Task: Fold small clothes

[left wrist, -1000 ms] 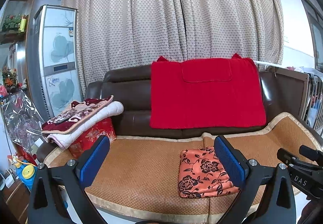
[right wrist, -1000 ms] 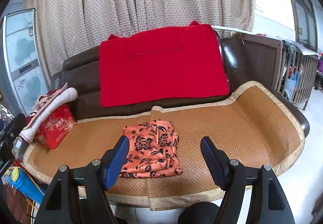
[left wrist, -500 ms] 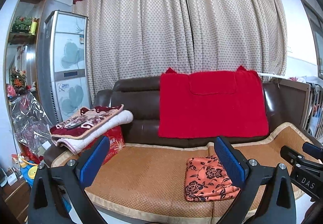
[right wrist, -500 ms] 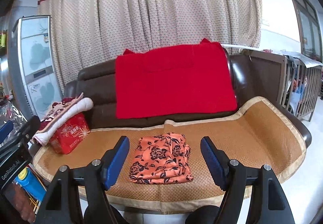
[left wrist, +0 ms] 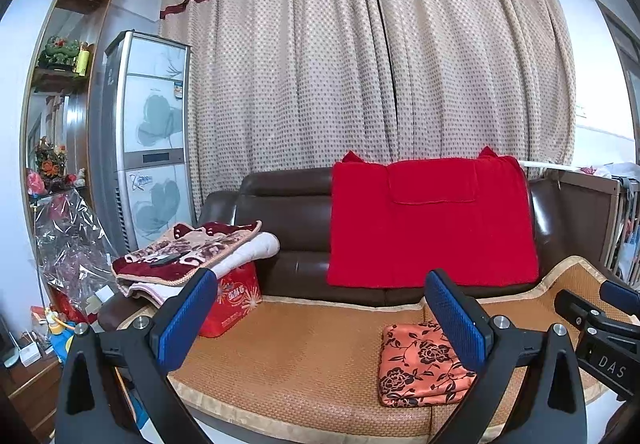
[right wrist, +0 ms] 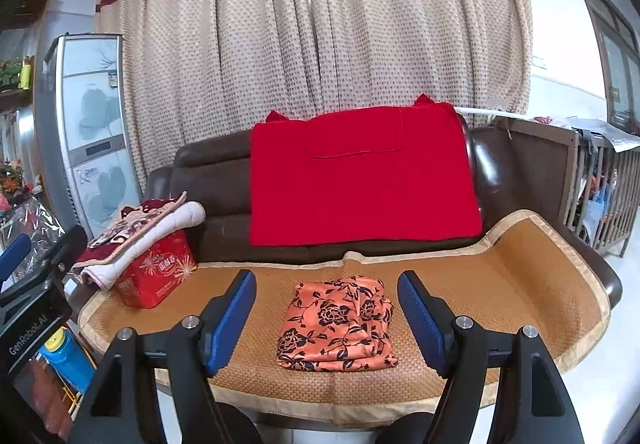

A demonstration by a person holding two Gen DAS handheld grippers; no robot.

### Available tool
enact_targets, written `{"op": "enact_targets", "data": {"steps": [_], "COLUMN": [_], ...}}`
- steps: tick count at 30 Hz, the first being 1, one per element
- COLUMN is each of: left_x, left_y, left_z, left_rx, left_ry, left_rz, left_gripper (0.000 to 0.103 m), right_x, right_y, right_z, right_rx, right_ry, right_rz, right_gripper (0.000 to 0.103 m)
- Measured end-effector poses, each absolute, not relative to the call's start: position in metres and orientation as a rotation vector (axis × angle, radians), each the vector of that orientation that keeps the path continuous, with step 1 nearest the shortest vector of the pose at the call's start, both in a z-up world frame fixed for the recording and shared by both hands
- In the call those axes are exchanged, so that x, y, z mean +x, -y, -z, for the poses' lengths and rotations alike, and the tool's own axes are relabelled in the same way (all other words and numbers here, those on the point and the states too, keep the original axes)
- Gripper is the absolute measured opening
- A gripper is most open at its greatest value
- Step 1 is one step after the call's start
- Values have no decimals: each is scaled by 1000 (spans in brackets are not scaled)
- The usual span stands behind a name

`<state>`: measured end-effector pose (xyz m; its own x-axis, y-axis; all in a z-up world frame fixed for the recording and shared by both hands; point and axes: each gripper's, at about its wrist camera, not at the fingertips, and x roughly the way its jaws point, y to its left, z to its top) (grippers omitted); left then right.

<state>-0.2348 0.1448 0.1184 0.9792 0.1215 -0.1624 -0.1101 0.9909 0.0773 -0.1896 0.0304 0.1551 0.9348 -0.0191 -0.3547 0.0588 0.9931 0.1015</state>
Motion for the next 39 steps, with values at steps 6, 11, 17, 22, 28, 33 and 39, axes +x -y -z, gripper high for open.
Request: {"op": "enact_targets", "data": {"steps": [6,11,17,22,28,33,39], "left_x": [-235,-232,-226,-217,-202,-190,-179], "left_y": [-146,-144,-143,-144,-143,-141,-141], "left_z": [-118,-116,-113,-110,-107,-107,-107], "left_rx": [67,86,92,90,90,88,82], "left_ry": [-172,-177,-187,-204,-223,-233,-241], "left_rz": [-123,-121,-116,-113,-112,-110,-116], "left_gripper": [103,103,103,103,103,103,103], "right_x": [-189,-186,-178,-169,-152,-141,-127], "right_y": [-37,-37,-36,-36,-31,-30,-32], "right_z": [-153,-150,-145,-140,-135,-135,-136], "right_rx": [99,93,93,87,95,94,85], "right_ry": [-367,-376,-393,-412,-435,-448,-455], "right_rz": [38,52,53,56,64,65,66], "right_gripper": [78,78,78,78,78,78,78]}}
